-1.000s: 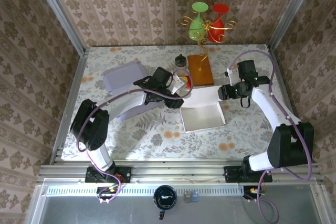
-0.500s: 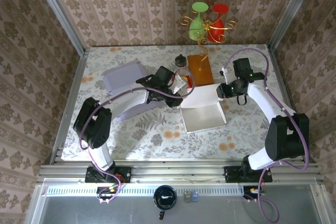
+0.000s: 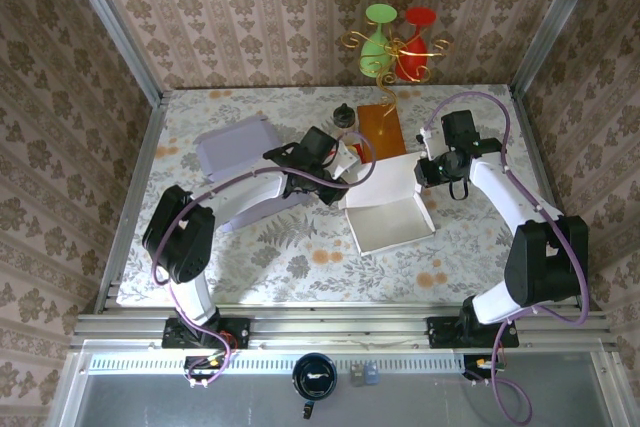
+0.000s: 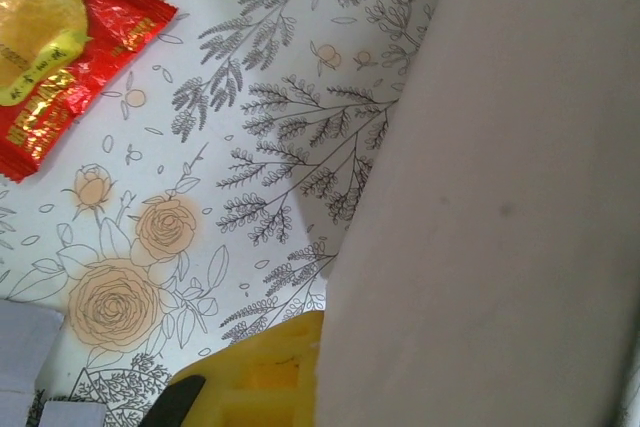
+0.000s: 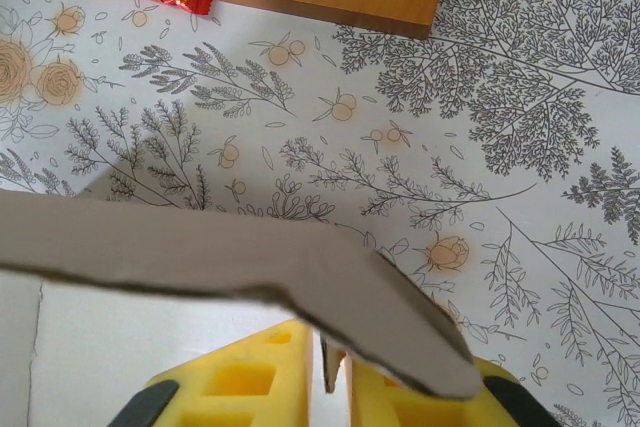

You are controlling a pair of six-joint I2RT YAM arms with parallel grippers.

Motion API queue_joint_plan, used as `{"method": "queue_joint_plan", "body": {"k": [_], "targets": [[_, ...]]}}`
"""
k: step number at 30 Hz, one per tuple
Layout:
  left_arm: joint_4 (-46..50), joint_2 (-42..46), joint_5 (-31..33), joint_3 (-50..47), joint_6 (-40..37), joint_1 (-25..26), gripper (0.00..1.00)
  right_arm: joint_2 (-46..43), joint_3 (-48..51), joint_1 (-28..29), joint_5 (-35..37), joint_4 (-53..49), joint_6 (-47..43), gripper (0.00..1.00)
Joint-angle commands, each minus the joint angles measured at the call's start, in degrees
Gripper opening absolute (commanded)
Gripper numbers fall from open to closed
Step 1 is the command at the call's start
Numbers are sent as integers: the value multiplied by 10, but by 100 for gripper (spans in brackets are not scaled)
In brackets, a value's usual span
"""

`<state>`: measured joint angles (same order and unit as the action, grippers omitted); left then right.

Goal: Fold the paper box

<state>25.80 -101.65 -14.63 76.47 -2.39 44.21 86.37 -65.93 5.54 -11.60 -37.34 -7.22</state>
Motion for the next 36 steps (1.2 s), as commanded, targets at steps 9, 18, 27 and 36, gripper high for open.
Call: {"method": "queue_joint_plan", "body": {"k": [9, 18, 27, 36], "targets": [[35, -12, 88, 44, 51, 4, 1, -30, 23, 29, 27, 58, 38, 0], [48, -37, 152, 65, 136, 4, 2, -58, 60, 96, 111, 127, 107, 0], [-27, -26, 160, 46, 220, -3, 0, -98, 105, 138, 168, 208, 181, 0], [-130, -5, 166, 1, 258, -15, 0, -111, 143, 162, 173, 264, 233, 0]]}}
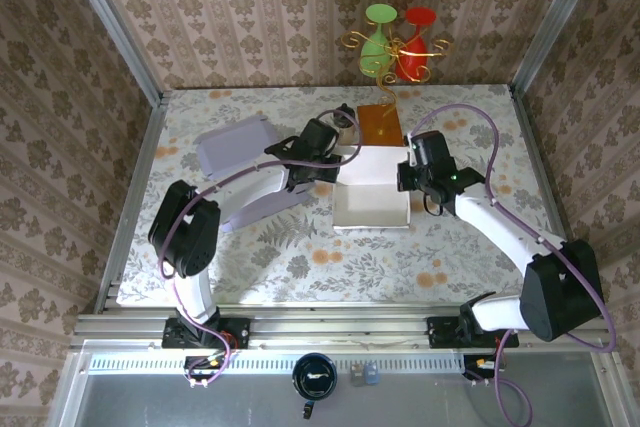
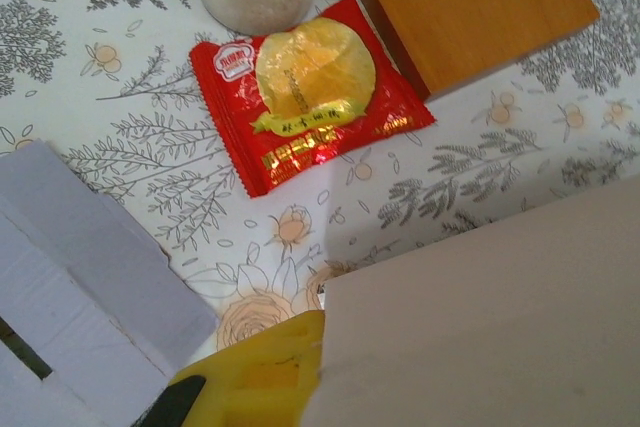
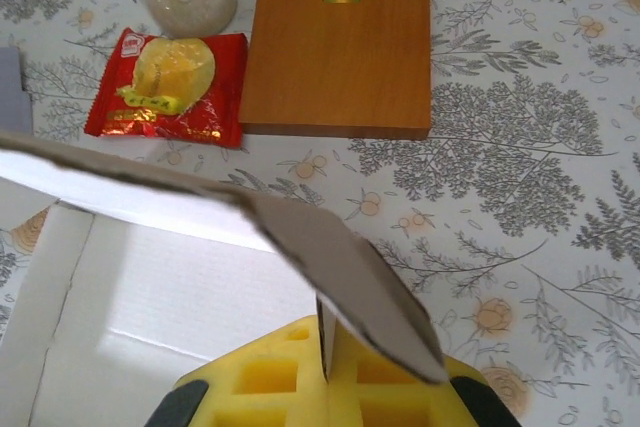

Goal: Fold the paper box

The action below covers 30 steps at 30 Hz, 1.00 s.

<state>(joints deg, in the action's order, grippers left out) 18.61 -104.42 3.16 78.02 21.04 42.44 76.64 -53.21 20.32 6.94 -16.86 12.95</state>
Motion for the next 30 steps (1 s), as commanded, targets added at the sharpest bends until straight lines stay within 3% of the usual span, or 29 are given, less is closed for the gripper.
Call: {"method": "queue_joint_plan", "body": {"k": [1, 10, 22, 25, 30], "targets": [[-68, 22, -12, -19, 26, 3, 0, -12, 18, 15, -14, 63, 34, 0], [-108, 18, -19, -50, 27, 3, 0, -12, 43, 24, 2, 67, 38, 0], [-241, 67, -18, -153, 53, 26, 0, -38, 106, 30, 7, 99, 47, 0], [-237, 66, -29, -150, 73, 26, 0, -45, 115, 31, 10, 95, 50, 0], [-138, 45, -39, -75, 120, 20, 0, -41, 96, 31, 13, 81, 51, 0]]}}
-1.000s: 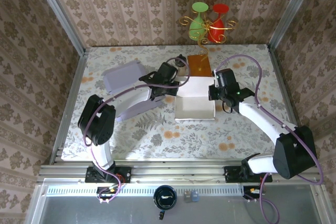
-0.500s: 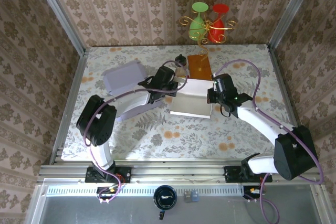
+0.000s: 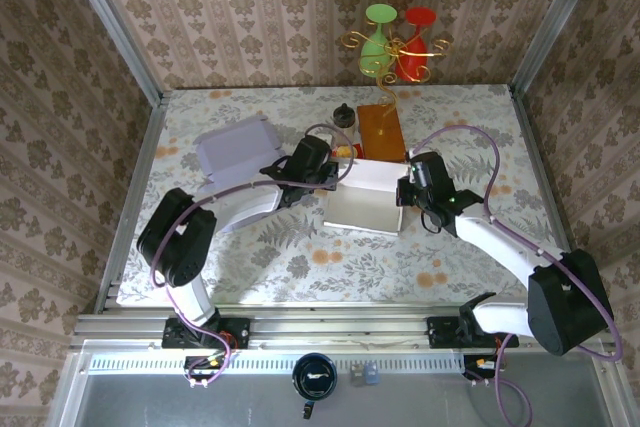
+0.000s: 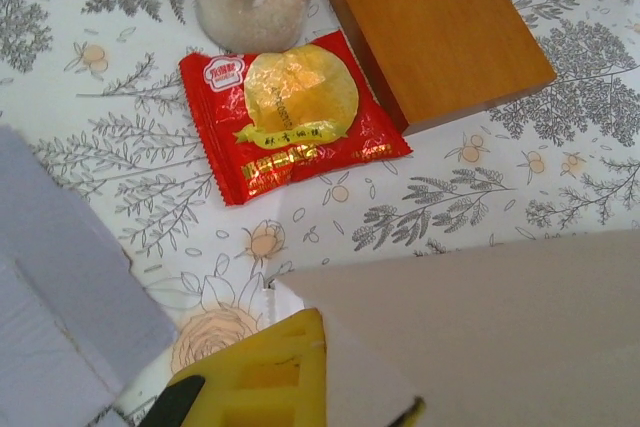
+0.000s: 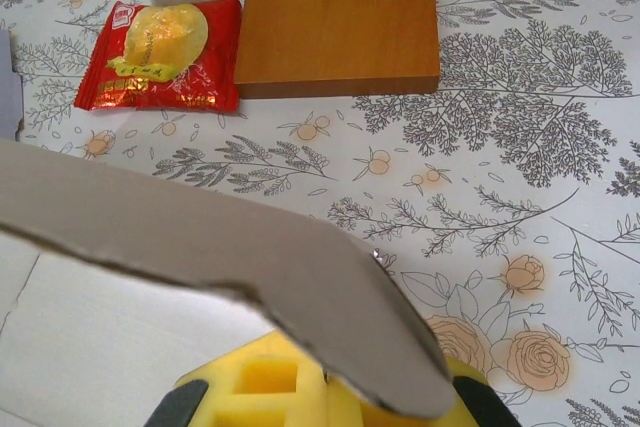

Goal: Fold the paper box

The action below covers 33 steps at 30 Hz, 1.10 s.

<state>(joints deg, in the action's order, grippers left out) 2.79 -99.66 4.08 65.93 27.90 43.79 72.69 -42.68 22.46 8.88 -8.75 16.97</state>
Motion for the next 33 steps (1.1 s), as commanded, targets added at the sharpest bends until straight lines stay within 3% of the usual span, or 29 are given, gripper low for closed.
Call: {"method": "queue_joint_plan", "body": {"k": [1, 11, 25, 31, 33], "targets": [[23, -5, -53, 51, 57, 5, 0, 1, -14, 9, -6, 0, 11, 0], [35, -33, -64, 66, 83, 1, 0, 46, -61, 8, -23, -18, 22, 0], [-107, 4, -38, -63, 61, 29, 0, 10, -2, 14, -17, -3, 32, 0], [-91, 16, -4, -77, 39, 42, 0, -1, -9, 20, -13, -49, 50, 0], [-79, 16, 8, -76, 34, 46, 0, -4, -28, 20, -16, -90, 74, 8]]}}
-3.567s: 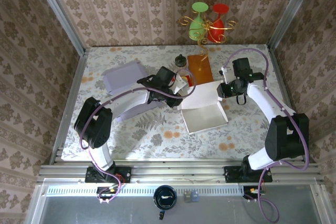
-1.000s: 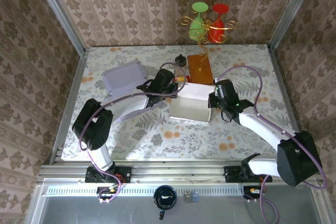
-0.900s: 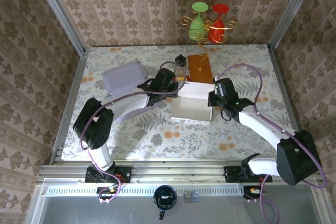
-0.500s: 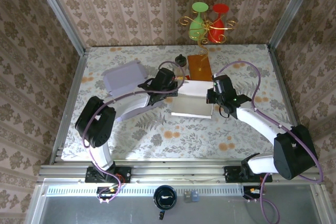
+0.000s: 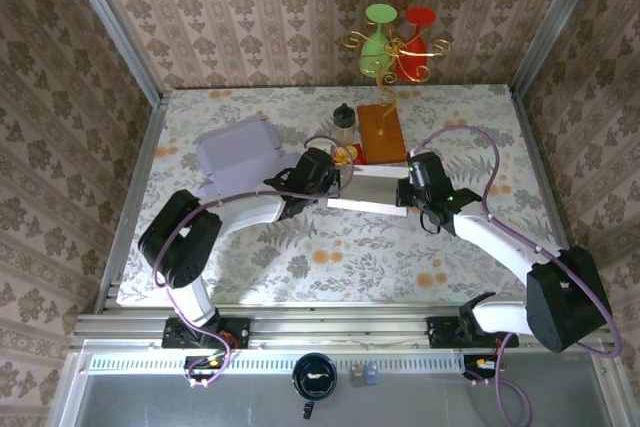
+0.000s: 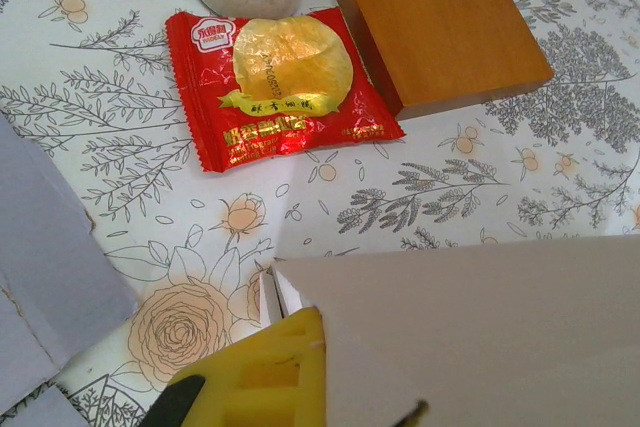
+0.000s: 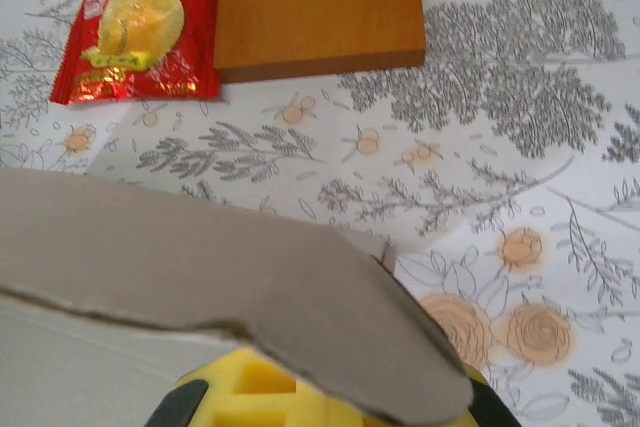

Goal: Fold the paper box

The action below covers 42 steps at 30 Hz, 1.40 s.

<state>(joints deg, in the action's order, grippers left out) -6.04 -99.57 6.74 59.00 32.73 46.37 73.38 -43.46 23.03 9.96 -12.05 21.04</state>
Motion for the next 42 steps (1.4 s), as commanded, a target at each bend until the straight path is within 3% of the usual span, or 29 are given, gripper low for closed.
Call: {"method": "queue_joint_plan", "body": {"k": [1, 3, 6, 10, 17, 24, 32, 35, 38, 42], "targets": [[13, 16, -12, -7, -17, 21, 0, -15, -28, 14, -27, -76, 45, 14], [21, 19, 6, -10, -21, 27, 0, -27, -39, 15, -28, -117, 80, 33], [27, 21, 24, -12, -29, 33, 0, -54, -43, 14, -48, -156, 137, 52], [33, 22, 37, -9, -40, 37, 0, -96, -48, 12, -74, -184, 200, 63], [38, 22, 54, 1, -58, 47, 0, -126, -92, -19, -114, -263, 286, 73], [35, 22, 76, -3, -73, 61, 0, -110, -170, -88, -180, -324, 370, 73], [28, 20, 97, -9, -75, 73, 0, -69, -192, -127, -292, -348, 525, 58], [26, 20, 104, -11, -75, 78, 0, -111, -145, -123, -296, -312, 632, 51], [18, 20, 111, -17, -75, 85, 0, -158, -83, -96, -258, -231, 755, 51], [9, 21, 118, -26, -68, 92, 0, -151, -45, -80, -245, -163, 811, 51]]}}
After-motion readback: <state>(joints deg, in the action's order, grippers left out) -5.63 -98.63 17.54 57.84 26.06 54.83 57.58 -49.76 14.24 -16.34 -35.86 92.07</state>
